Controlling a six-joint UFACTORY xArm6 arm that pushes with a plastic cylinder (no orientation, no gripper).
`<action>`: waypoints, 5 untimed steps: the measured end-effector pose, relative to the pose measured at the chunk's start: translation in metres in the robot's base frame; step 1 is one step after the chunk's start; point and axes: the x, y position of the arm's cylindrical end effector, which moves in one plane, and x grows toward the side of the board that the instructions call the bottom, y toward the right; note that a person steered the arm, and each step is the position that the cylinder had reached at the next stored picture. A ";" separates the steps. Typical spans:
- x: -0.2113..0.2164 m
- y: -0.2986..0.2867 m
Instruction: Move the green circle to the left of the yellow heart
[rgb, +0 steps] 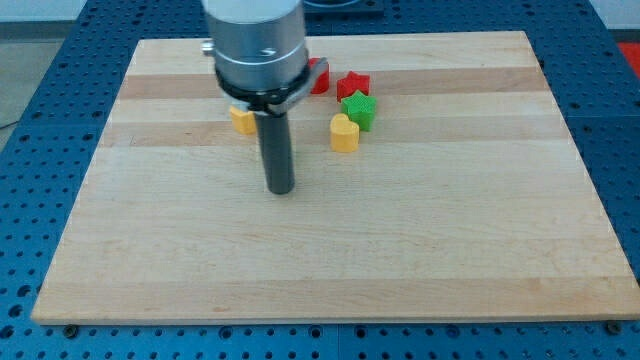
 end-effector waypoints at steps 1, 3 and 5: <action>-0.001 -0.023; -0.055 -0.028; -0.044 -0.028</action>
